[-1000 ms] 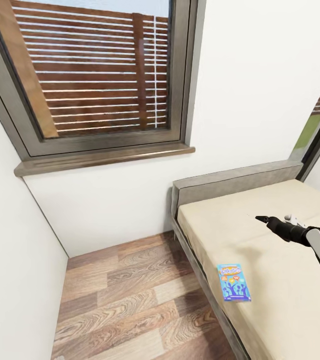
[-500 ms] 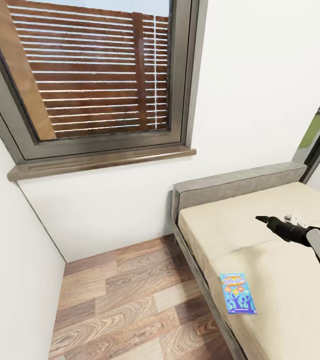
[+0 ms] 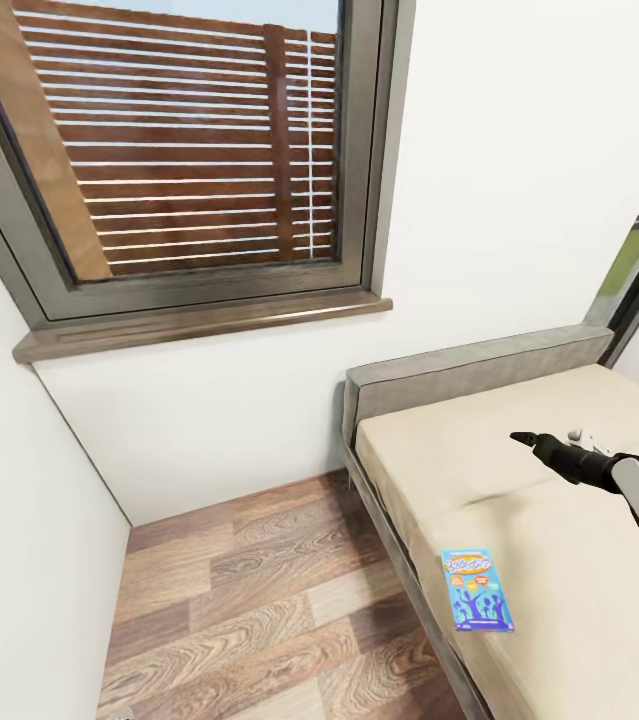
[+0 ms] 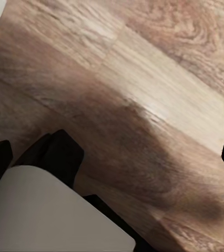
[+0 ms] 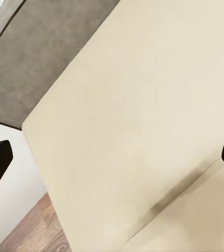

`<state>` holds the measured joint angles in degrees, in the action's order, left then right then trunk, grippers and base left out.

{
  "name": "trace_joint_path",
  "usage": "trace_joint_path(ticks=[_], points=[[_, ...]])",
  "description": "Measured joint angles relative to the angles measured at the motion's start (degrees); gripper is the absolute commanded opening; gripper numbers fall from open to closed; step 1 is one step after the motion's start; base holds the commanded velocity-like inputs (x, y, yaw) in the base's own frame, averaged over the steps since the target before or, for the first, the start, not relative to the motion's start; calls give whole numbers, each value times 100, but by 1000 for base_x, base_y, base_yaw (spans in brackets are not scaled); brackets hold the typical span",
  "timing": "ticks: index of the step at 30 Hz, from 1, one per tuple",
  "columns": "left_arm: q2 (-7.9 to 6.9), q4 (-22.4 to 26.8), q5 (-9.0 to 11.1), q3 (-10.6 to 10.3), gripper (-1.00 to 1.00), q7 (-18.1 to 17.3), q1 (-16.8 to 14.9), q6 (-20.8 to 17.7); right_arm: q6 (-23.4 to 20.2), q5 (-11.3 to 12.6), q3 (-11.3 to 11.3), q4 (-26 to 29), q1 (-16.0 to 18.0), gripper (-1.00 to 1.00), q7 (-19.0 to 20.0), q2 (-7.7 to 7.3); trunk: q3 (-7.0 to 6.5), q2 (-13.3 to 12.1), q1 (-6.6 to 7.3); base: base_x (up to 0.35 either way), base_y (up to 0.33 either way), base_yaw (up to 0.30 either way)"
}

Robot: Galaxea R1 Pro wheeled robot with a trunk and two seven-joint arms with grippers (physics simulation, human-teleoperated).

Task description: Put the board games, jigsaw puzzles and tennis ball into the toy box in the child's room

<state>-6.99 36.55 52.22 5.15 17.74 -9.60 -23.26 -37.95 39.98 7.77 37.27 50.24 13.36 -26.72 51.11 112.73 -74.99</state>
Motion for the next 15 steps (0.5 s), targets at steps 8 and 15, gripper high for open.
trace_joint_path(ticks=[8,15], points=[[8,10,0,-2,100,-61,-53,0,-7,3,1,83,0,100,17,5,0,0,0,2,0,0],[24,184,4,-52,100,-583,-176,-6,-19,0,-5,263,0,100,21,2,-6,0,0,0,0,0]])
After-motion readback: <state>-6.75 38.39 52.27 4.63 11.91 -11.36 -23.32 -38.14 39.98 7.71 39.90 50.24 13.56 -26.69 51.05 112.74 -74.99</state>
